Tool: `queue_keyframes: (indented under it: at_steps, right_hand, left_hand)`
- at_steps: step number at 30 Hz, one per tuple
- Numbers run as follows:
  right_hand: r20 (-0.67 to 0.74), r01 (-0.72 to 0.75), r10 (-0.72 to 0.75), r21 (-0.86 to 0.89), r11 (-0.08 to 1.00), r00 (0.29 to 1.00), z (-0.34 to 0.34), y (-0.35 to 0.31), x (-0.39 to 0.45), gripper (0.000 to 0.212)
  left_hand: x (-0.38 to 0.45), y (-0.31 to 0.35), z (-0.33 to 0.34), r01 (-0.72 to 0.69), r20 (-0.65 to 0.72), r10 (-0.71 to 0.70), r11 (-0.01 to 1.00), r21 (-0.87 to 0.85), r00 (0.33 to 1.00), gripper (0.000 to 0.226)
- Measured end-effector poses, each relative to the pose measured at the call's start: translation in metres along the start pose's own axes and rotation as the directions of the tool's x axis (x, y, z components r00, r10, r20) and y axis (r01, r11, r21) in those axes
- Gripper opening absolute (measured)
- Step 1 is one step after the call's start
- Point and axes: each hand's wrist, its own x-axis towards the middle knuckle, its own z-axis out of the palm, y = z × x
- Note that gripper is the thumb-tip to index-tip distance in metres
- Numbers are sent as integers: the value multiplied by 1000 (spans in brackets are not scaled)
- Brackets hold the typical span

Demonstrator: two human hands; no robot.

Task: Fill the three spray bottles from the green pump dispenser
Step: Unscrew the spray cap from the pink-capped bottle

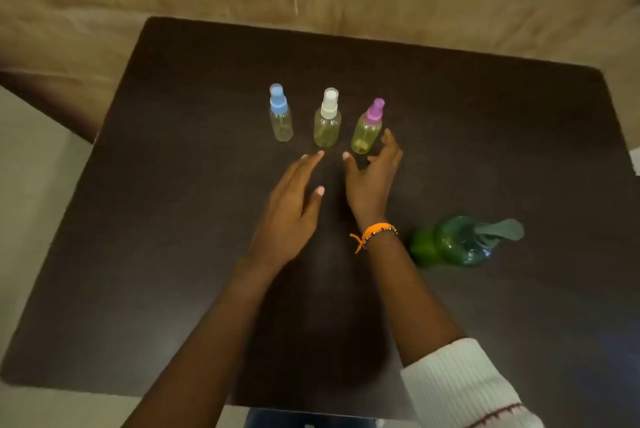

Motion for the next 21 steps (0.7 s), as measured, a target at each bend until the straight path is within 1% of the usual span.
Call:
queue_keyframes:
  at_steps: [2, 4, 6, 9, 11, 14, 16, 18, 21]
  right_hand:
    - [-46, 27, -26, 7, 1000, 999, 7, 0, 5, 70]
    - [-89, 26, -29, -31, 999, 996, 14, 3, 9, 55]
    - [-140, 36, -40, -33, 999, 989, 17, 3, 6, 40]
    - [-153, 87, -83, 15, 996, 985, 15, 7, 2, 31]
    - [-122, 109, -102, 46, 993, 987, 8, 14, -2, 30]
    - [-24, 46, -44, 119, 992, 999, -7, 20, -12, 29]
    - [54, 24, -34, 166, 986, 998, -14, 21, -17, 27]
    - [113, 47, -70, 196, 979, 991, -20, 25, -21, 28]
    - [188, 153, -187, 184, 971, 964, -22, 31, -24, 25]
  left_hand:
    - [6, -8, 4, -45, -78, 45, 999, 2, 996, 47]
    - [10, -14, 12, -58, -101, 58, 998, -2, 993, 45]
    - [12, -20, 18, -72, -119, 69, 997, -24, 991, 44]
    - [15, -27, 28, -86, -158, 76, 995, -57, 984, 43]
    - [16, -30, 36, -96, -177, 77, 990, -101, 981, 42]
    - [16, -30, 47, -107, -185, 78, 983, -150, 980, 43]
    - [18, -28, 52, -116, -182, 85, 980, -164, 980, 44]
    - [20, -27, 57, -122, -172, 89, 975, -187, 981, 45]
    - [22, -29, 60, -130, -160, 91, 958, -254, 983, 44]
